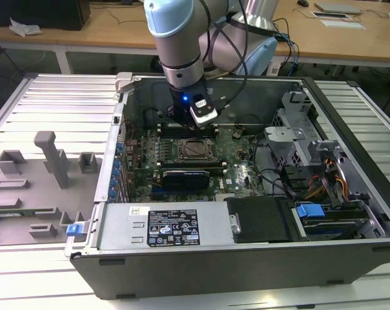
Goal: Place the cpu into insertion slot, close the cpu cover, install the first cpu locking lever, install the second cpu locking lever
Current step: 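Install the first cpu locking lever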
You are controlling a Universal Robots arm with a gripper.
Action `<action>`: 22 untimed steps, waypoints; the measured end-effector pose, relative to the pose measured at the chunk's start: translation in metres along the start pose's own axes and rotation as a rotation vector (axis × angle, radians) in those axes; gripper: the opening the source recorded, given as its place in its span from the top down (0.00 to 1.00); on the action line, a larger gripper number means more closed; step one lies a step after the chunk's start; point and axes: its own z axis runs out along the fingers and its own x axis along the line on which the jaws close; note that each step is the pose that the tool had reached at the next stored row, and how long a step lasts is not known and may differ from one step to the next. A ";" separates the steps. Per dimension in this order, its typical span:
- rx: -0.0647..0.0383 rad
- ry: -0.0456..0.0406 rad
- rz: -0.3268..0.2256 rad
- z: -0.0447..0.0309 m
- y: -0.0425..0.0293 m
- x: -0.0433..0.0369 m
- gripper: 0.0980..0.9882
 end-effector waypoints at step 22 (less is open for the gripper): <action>0.025 -0.0075 0.015 0.0006 0.0000 0.0001 0.99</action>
